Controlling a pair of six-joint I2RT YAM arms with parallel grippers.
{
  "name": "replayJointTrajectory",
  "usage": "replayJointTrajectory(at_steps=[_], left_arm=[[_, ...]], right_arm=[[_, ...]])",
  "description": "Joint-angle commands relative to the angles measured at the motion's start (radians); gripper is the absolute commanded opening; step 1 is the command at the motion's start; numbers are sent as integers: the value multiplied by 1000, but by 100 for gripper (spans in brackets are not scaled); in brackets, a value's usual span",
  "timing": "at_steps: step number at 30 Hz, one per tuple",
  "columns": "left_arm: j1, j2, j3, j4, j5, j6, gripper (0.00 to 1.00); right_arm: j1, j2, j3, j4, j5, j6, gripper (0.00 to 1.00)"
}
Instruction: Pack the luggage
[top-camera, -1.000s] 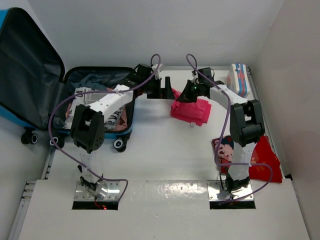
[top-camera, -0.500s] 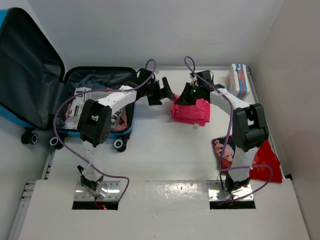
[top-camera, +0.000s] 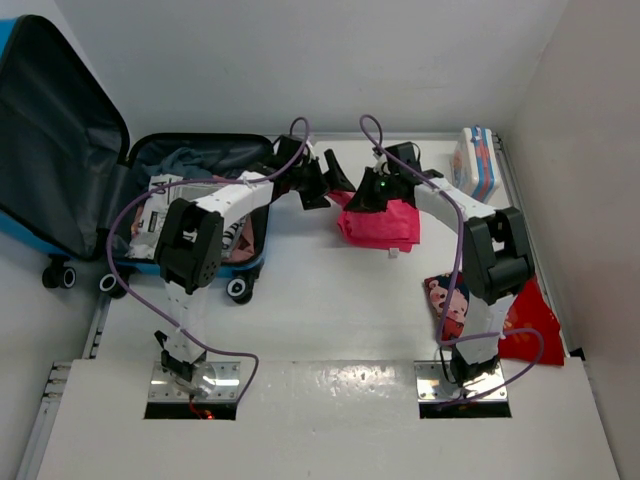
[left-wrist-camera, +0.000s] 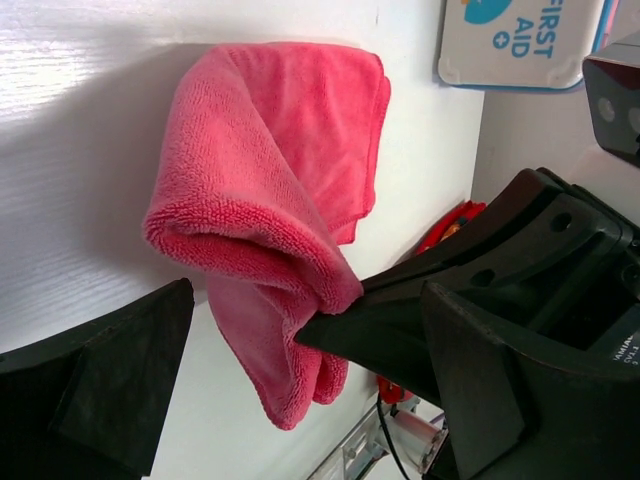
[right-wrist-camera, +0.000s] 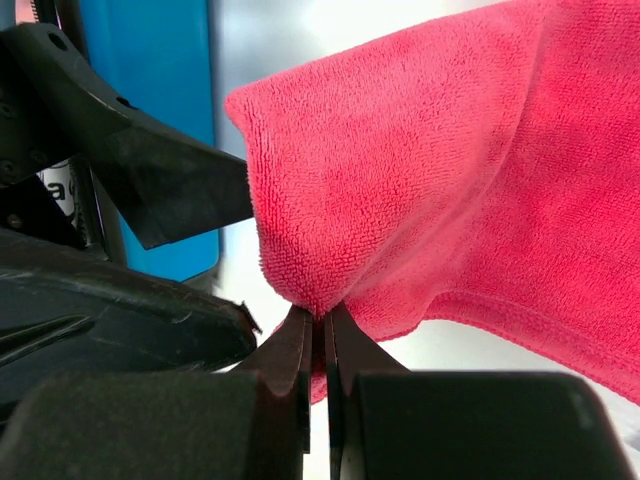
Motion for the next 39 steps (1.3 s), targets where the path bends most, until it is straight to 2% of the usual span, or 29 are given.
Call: replayJointTrajectory(at_steps=[1, 14, 16, 17, 19, 20, 22, 24, 27, 28, 30, 34, 39], left_arm=[[7, 6, -23, 25, -2, -29, 100], [16, 43, -29, 57, 25, -48, 100], [16, 43, -29, 69, 47, -48, 93], [16, 43, -29, 87, 47, -48, 89], [16, 43, -40, 98, 76, -48, 70], [16, 43, -40, 112, 76, -35, 50], [27, 31, -40, 130, 120, -13, 30], [27, 17, -40, 140, 145, 43, 14], [47, -1, -3, 143, 209, 121, 10], [56, -1, 27, 143, 250, 142, 6], [93, 9, 72, 134, 266, 195, 3], [206, 22, 236, 28, 234, 393, 0], [422, 58, 317, -81, 216, 526, 0]], right_arm=[[10, -55, 13, 59, -11, 5, 0], [30, -106, -26, 102, -45, 14, 0], [32, -104, -25, 100, -42, 13, 0], [33, -101, -23, 93, -42, 11, 0], [30, -91, -16, 84, -30, -2, 0], [33, -89, -17, 82, -19, -6, 0], [36, -83, -13, 80, -18, -6, 0], [36, -78, 1, 74, -21, -4, 1], [21, -91, 27, 36, -56, -25, 26], [16, -106, 42, 7, -95, -38, 49], [-8, -120, 68, -47, -116, -99, 62], [-63, -193, 59, -113, -111, -157, 68], [-132, -210, 36, -163, -93, -213, 68]])
